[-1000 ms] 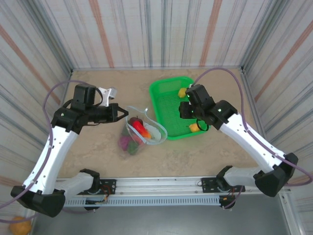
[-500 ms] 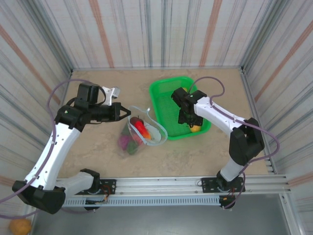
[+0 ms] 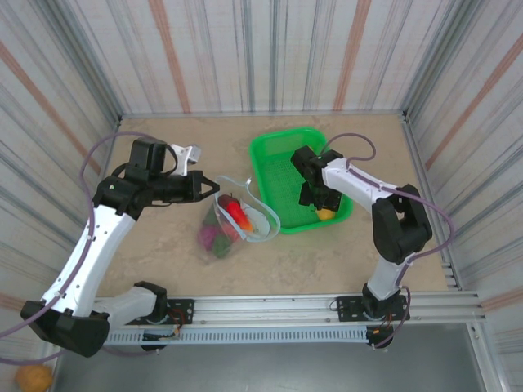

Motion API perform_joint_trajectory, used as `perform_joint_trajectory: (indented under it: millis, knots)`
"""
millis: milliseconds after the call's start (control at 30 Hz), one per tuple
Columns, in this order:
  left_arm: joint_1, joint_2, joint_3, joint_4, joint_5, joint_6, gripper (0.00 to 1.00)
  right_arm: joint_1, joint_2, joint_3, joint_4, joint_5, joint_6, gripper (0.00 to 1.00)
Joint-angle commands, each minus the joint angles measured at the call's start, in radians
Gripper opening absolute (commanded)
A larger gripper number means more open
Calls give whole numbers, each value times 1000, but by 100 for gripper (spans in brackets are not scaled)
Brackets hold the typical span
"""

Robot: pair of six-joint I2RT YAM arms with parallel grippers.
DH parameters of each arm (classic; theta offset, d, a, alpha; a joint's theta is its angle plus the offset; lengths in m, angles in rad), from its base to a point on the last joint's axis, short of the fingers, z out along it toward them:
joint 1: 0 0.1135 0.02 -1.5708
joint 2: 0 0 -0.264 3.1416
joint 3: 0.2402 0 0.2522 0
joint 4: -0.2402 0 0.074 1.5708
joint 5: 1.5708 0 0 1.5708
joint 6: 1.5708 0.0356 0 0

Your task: Place the food in the zip-top bag and seal the zipper

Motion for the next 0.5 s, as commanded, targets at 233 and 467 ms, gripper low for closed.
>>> perform_joint_trajectory:
  millis: [233,467]
  knots:
    - [-10,-15,-4,18,20,6,0,-13,76,-29,61,-16,9,74]
    - [-10,-12,1,24,24,0,0,-13,100,-24,106,-32,3,70]
